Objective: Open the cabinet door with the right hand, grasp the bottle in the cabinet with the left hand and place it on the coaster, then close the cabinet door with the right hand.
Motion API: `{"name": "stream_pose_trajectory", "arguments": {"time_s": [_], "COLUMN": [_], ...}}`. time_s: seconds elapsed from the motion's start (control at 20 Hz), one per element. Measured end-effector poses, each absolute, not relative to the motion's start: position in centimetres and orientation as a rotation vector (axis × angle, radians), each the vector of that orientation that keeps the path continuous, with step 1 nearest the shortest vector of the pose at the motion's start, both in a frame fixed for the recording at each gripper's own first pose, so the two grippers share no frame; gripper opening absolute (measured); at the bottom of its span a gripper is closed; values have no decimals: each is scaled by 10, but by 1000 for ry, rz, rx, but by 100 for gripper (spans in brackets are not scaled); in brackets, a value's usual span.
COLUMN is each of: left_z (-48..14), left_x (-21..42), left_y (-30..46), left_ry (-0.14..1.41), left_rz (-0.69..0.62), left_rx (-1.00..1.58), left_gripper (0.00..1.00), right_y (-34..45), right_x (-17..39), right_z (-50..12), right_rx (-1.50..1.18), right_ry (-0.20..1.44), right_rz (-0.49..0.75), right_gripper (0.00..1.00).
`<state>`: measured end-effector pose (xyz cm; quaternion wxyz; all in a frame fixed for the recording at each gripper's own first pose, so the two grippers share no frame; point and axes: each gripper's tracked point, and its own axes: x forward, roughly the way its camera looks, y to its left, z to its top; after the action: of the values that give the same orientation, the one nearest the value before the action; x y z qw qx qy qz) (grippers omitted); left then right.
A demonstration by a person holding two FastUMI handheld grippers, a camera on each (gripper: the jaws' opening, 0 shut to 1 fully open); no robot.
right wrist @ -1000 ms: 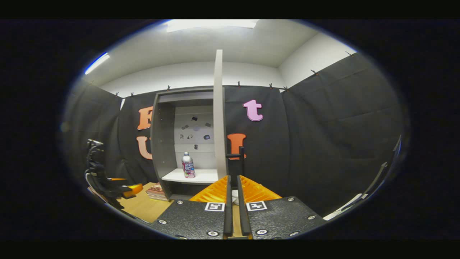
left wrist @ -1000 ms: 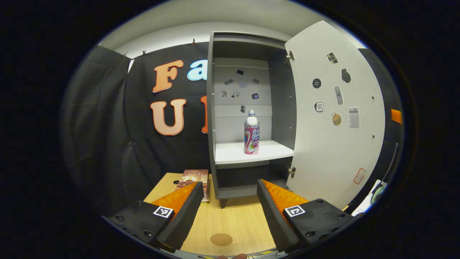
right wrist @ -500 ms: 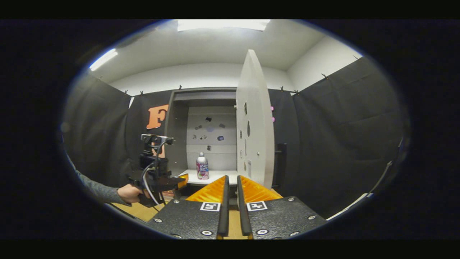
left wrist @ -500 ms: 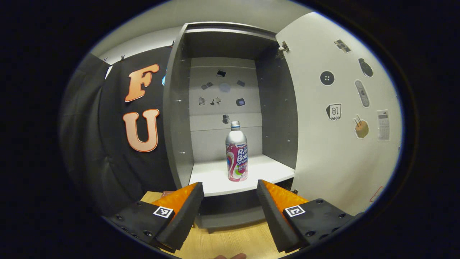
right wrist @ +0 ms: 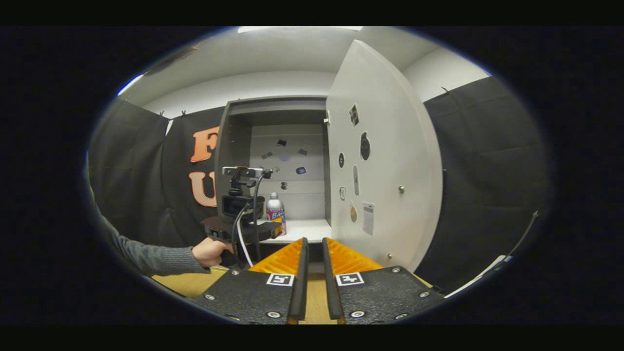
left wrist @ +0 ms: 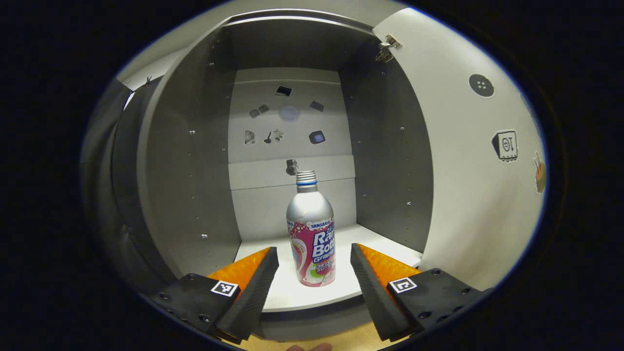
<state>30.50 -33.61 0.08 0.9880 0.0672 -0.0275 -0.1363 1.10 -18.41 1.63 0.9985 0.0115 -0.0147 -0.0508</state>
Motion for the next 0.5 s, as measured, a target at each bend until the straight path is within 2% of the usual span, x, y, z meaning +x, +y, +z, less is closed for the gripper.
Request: {"name": "stream_pose_trajectory", "arguments": {"time_s": [0.1,0.2,0.25,0.3,0.45,0.5], "left_z": [-1,-1,-1,-1,-4,-2], "left_x": [324,340,348,353,365,365], "left_y": [-340,-342,-344,-346,-354,-352], "left_ry": [-47,-48,-51,-51,-52,-61], "left_rz": [-278,-267,-266,-267,-274,-269], "left_rx": [122,122,121,119,129,125], "left_gripper": [94,97,97,97,97,89], "right_y": [-180,-178,-178,-178,-179,-181], "right_x": [21,30,35,38,42,42], "right_z": [16,14,14,12,2,0], "right_rx": [15,10,10,11,16,18], "right_ry": [-19,-7,0,6,38,47], "right_rz": [-104,-107,-110,-111,-121,-125], "right_gripper": [17,17,13,17,17,17]}}
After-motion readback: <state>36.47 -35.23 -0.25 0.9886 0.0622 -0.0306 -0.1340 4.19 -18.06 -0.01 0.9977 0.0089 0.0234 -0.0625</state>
